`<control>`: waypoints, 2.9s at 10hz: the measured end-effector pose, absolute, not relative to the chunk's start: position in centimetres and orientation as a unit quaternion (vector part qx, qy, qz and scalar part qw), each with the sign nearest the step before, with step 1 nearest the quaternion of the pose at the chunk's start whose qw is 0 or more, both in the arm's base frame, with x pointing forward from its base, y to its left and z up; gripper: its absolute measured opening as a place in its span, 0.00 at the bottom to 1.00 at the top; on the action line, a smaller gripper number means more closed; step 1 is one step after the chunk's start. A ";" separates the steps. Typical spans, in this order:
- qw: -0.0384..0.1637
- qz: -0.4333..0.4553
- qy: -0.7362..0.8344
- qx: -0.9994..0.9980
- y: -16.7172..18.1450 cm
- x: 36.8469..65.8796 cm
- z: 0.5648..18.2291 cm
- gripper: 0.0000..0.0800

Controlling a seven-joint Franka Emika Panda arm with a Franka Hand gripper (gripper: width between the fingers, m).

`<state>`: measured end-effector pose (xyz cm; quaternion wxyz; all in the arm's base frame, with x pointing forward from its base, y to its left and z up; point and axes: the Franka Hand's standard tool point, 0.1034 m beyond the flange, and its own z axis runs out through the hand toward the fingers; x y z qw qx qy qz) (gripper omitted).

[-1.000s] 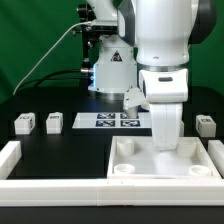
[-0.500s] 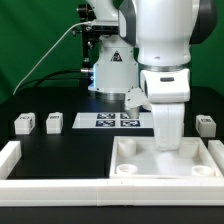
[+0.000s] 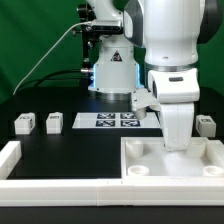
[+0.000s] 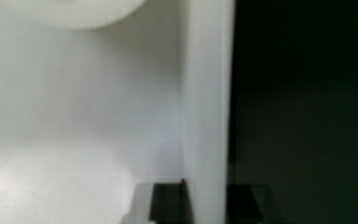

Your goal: Assemble one leg

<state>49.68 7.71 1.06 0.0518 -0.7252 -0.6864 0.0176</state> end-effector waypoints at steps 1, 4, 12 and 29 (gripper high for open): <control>0.050 0.016 -0.681 -0.730 7.7 49.8 1.3 0.21; 0.039 0.008 -0.664 -0.746 8.0 50.2 2.9 0.69; 0.024 -0.004 -0.545 -0.838 9.1 49.8 6.1 0.81; 0.052 -0.006 -0.029 -0.998 15.8 45.8 4.7 0.81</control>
Offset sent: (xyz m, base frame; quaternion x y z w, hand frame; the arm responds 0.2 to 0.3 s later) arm -0.0015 0.0070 0.0239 -0.0196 -0.0044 0.0361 0.9991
